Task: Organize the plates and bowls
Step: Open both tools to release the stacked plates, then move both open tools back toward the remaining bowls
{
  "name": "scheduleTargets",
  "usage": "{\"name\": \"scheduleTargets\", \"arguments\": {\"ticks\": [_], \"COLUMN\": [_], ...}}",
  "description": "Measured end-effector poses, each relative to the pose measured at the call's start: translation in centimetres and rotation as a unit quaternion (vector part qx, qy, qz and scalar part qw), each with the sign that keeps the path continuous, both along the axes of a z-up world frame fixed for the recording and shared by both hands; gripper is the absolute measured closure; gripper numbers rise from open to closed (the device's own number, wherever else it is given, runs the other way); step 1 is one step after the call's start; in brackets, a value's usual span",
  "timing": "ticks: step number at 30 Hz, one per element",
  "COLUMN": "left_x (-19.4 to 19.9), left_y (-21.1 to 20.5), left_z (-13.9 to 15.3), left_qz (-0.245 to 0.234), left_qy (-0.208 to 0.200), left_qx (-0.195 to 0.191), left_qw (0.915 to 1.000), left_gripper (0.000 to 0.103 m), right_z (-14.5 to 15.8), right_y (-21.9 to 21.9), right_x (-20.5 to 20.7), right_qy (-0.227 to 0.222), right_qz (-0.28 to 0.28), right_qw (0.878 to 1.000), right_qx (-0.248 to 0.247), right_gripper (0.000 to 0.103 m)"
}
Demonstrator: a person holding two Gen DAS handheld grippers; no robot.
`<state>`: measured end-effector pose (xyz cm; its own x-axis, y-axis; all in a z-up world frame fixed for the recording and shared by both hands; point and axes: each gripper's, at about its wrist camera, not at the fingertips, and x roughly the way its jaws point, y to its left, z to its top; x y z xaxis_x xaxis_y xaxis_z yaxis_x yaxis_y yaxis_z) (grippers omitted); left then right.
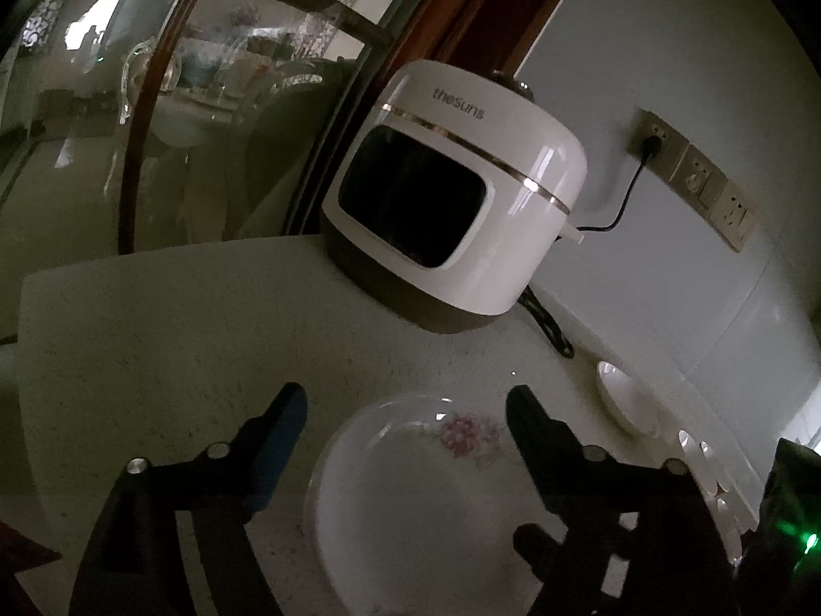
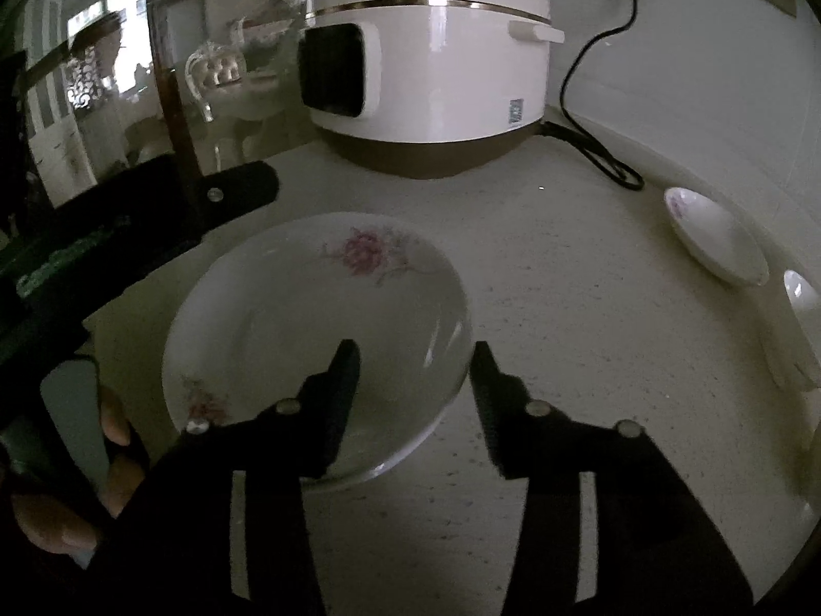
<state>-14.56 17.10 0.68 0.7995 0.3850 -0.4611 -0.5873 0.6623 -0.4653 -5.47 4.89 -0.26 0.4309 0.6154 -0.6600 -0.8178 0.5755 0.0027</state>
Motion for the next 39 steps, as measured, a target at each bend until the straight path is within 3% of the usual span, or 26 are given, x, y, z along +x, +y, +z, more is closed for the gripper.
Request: {"name": "scheduleTargets", "arguments": {"ticks": [2,4,8,14,19,27,31,33,35,39], "left_x": [-0.2,-0.3,-0.2,-0.2,1.1,8.6,14.7,18.0,20.2,24.7], "left_y": [-0.1,-0.1,-0.4,-1.1,-4.4,-10.3,-12.3,-12.5,-12.3,-11.6], "left_z": [0.1,0.2,0.5,1.0,2.4,7.1,8.8,8.1,6.9,3.9], "left_qz": [0.000,-0.003,-0.019,-0.037,-0.081,-0.201,-0.227,-0.237,-0.244,-0.208], "left_qy": [-0.006,-0.014,-0.023,-0.035,-0.028,-0.013,0.032,0.070,0.081,0.117], "left_qx": [0.002,0.004,0.010,0.026,0.103,0.143,0.149,0.127,0.089,0.067], "left_qw": [1.0000,0.9999,0.9995,0.9984,0.9910,0.9691,0.9618,0.9607,0.9624,0.9689], "left_gripper": [0.021,0.020,0.019,0.019,0.019,0.015,0.010,0.010,0.010,0.010], "right_z": [0.6,1.4,1.8,1.2,0.6,-0.6,-1.0,-0.7,-0.7,-1.5], "right_y": [-0.8,-2.2,-5.0,-6.9,-7.3,-11.5,-12.9,-13.5,-13.7,-14.9], "right_x": [0.4,1.4,4.3,6.8,7.8,11.6,12.6,12.6,12.9,13.9], "right_qy": [-0.004,0.006,0.072,0.119,0.127,0.156,0.171,0.167,0.164,0.186], "right_qz": [-0.018,-0.037,-0.079,-0.126,-0.157,-0.247,-0.265,-0.272,-0.281,-0.311], "right_qw": [1.000,0.997,0.986,0.973,0.969,0.949,0.939,0.937,0.935,0.924], "right_qx": [0.024,0.062,0.125,0.151,0.139,0.123,0.136,0.144,0.138,0.126], "right_gripper": [0.029,0.026,0.025,0.025,0.025,0.024,0.024,0.024,0.024,0.024]}}
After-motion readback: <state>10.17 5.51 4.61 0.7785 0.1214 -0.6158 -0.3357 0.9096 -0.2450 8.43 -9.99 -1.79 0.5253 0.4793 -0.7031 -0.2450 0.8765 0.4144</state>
